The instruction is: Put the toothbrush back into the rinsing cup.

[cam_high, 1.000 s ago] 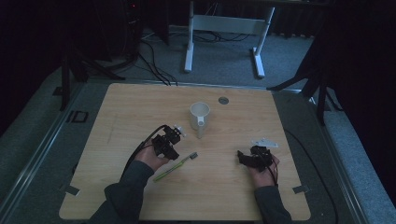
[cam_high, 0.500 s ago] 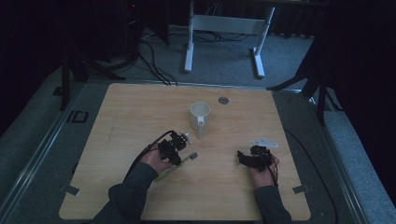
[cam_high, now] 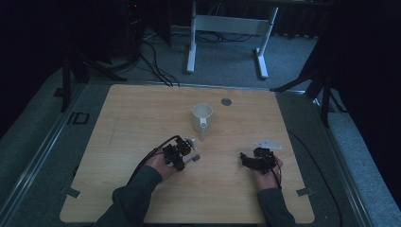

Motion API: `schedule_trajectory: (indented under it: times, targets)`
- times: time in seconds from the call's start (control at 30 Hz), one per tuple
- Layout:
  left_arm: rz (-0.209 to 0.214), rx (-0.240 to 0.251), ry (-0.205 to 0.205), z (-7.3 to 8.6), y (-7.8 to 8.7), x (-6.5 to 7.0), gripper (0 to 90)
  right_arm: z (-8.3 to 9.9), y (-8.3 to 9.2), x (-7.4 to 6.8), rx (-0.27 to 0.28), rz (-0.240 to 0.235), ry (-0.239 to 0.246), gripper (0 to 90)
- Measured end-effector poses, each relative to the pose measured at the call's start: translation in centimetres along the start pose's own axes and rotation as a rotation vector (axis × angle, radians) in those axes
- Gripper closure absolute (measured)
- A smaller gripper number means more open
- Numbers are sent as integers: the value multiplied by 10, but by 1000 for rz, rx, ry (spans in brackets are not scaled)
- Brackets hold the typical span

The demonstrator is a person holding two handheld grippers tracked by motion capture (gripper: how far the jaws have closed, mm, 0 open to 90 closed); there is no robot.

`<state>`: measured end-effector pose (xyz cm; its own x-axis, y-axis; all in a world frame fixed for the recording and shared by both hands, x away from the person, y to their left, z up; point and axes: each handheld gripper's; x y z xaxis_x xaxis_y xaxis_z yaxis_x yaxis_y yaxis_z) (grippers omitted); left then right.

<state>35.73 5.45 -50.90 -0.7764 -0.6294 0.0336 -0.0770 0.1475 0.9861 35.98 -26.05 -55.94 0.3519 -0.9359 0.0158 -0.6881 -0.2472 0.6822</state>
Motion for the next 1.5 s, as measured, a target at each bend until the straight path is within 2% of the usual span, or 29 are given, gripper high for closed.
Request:
schedule_trajectory:
  times: [0.43, 0.67, 0.87, 1.17, 1.5]
  targets:
    - [-5, -33, -10, -1, -8, 0, 802, 0, 0, 0, 0, 0, 0, 232]
    - [-12, -32, -13, -1, -8, 0, 802, 0, 0, 0, 0, 0, 0, 231]
    - [-14, -34, -30, -1, -8, 0, 822, 0, 0, 0, 0, 0, 0, 232]
    - [10, 23, -6, 2, 3, -5, 825, 0, 0, 0, 0, -1, 0, 231]
    - [25, 108, 54, 6, 17, -15, 825, 0, 0, 0, -1, -2, -2, 232]
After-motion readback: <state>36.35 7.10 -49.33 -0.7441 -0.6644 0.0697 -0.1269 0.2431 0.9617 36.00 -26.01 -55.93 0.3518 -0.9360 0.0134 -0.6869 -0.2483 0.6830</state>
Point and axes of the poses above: each handheld gripper's, and its own axes: y roughly backward along the jaws, z roughly out of its underside, x roughly to its right, and after that the axes turned 1 degree about y, right-handed
